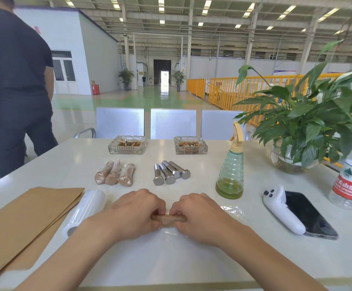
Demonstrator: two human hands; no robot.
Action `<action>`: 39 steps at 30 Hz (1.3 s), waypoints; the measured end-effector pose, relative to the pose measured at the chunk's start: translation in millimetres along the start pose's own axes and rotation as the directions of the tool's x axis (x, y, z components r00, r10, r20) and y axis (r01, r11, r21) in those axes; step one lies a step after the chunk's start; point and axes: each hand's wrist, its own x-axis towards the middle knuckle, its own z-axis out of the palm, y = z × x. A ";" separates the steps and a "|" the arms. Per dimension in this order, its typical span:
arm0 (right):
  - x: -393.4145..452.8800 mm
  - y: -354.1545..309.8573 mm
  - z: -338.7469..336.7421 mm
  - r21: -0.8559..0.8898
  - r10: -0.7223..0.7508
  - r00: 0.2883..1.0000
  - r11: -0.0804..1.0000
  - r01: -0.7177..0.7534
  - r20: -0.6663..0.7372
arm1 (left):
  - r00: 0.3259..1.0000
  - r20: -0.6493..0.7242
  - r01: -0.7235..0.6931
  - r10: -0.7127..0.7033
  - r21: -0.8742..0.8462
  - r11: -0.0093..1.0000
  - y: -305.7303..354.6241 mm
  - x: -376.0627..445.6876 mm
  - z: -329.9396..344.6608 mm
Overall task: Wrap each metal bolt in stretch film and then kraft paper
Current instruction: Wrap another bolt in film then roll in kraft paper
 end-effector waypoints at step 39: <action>-15.1 49.8 -22.3 0.983 0.269 0.950 -0.134 -0.125 0.157 | 0.994 0.020 -0.027 0.106 -0.908 0.419 5.5 -12.0 -8.7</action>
